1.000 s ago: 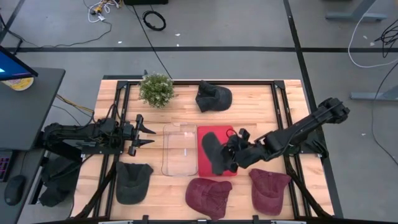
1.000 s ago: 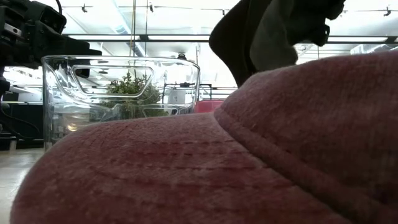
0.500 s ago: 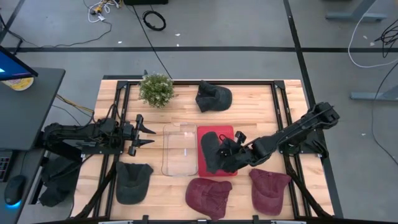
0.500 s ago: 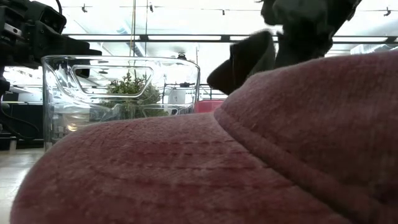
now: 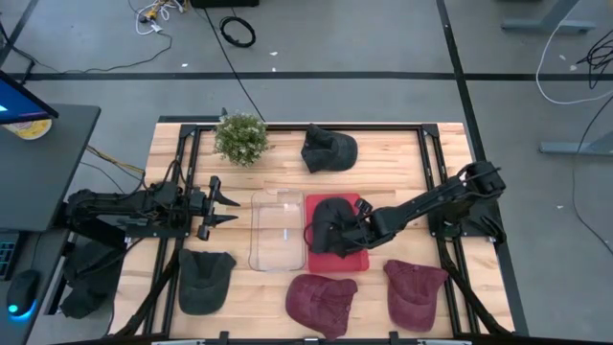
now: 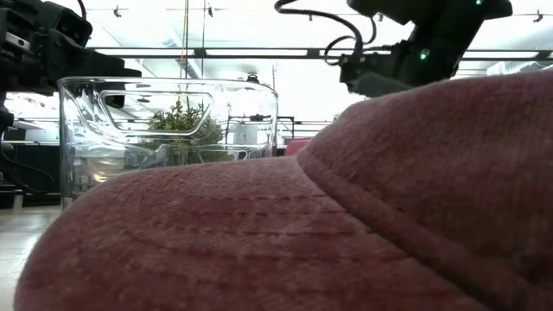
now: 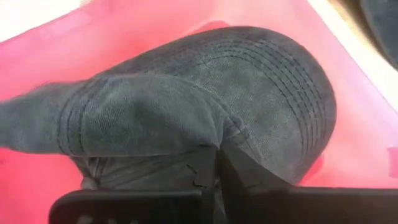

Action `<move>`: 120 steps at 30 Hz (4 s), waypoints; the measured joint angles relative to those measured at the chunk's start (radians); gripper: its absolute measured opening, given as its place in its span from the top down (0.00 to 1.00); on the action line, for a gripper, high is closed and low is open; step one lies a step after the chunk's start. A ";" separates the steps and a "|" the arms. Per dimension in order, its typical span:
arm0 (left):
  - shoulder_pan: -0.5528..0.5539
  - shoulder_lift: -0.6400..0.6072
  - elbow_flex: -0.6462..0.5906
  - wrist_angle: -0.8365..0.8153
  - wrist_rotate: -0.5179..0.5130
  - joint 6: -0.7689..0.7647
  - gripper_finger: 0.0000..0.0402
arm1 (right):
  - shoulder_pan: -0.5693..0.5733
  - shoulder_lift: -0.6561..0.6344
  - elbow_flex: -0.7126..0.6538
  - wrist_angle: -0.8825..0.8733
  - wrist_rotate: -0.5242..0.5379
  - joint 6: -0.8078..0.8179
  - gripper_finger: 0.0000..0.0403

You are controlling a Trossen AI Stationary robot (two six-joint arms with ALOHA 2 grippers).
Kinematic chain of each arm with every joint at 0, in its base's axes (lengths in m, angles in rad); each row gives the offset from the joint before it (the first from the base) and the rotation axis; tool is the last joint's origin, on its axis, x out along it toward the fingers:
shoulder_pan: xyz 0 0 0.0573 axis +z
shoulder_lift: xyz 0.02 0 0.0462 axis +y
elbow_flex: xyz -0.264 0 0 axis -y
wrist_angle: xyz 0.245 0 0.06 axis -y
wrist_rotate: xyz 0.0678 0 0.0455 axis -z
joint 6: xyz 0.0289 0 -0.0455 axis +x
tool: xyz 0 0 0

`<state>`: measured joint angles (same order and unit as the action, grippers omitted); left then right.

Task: Pick & Place hat
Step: Put the top right black cap into the red bin, then put the top black cap into the red bin

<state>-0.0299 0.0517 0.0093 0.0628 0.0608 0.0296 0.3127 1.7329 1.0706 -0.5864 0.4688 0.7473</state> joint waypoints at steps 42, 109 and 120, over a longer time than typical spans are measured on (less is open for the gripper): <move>0.000 0.000 0.000 0.000 0.000 0.000 0.58 | -0.371 -0.145 0.009 0.120 -0.016 -0.819 0.42; 0.000 0.000 0.000 0.000 0.000 0.000 0.58 | -0.817 0.084 0.082 0.320 -0.296 -1.424 0.99; 0.000 0.000 0.000 0.000 0.000 0.000 0.58 | -0.711 -0.128 0.083 0.109 -0.017 -0.911 1.00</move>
<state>-0.0303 0.0521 0.0093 0.0628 0.0608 0.0294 -0.3983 1.6049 1.1536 -0.4776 0.4514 -0.1635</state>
